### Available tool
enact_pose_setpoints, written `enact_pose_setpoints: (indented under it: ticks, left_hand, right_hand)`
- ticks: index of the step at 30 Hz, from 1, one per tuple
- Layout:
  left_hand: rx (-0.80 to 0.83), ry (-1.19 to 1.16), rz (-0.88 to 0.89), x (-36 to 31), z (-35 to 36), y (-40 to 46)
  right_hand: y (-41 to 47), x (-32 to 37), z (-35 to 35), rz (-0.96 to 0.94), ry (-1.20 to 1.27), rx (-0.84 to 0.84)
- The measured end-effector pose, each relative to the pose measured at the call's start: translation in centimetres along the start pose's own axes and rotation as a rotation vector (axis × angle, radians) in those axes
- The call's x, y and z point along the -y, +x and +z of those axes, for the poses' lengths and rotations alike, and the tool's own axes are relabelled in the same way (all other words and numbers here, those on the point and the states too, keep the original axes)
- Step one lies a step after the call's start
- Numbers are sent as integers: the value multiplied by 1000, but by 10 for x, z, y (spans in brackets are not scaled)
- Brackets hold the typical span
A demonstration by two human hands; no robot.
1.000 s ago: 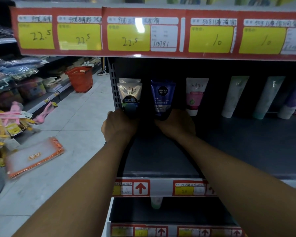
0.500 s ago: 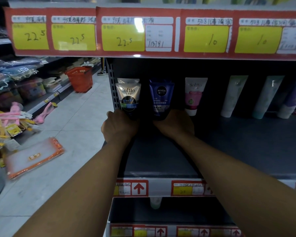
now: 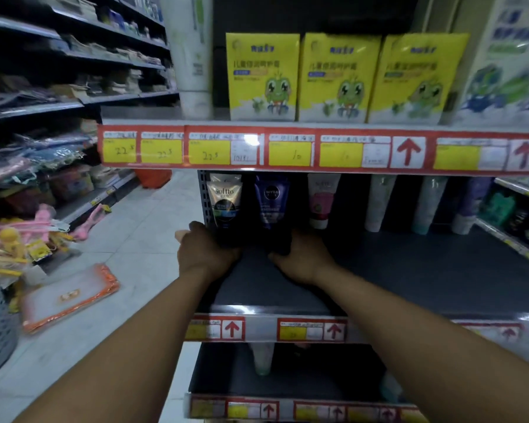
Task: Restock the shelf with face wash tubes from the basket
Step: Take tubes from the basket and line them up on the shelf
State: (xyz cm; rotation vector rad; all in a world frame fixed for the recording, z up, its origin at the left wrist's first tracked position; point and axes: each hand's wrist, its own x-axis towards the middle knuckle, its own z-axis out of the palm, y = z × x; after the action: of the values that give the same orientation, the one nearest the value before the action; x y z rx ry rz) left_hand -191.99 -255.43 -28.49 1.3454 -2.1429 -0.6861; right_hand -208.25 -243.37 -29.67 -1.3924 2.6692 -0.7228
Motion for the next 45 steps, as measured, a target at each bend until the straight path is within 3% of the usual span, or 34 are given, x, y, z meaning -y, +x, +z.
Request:
enact_pose_setpoints:
  ticks: [5, 12, 29, 36, 45]
  left_hand:
    - [105, 32, 59, -11, -8, -45]
    - [118, 318, 301, -27, -6, -110]
    - [62, 330, 596, -68, 49, -252]
    - [177, 340, 550, -50, 86, -288]
    - [379, 387, 472, -5, 147, -323]
  right_hand:
    - [-50, -4, -19, -42, -3, 167]
    - [-120, -21, -47, -61, -39, 103]
    - [-244, -91, -88, -56, -123, -6]
    - [-290, -125, -67, 8, -130, 41]
    - [-324, -182, 2, 125, -97, 218]
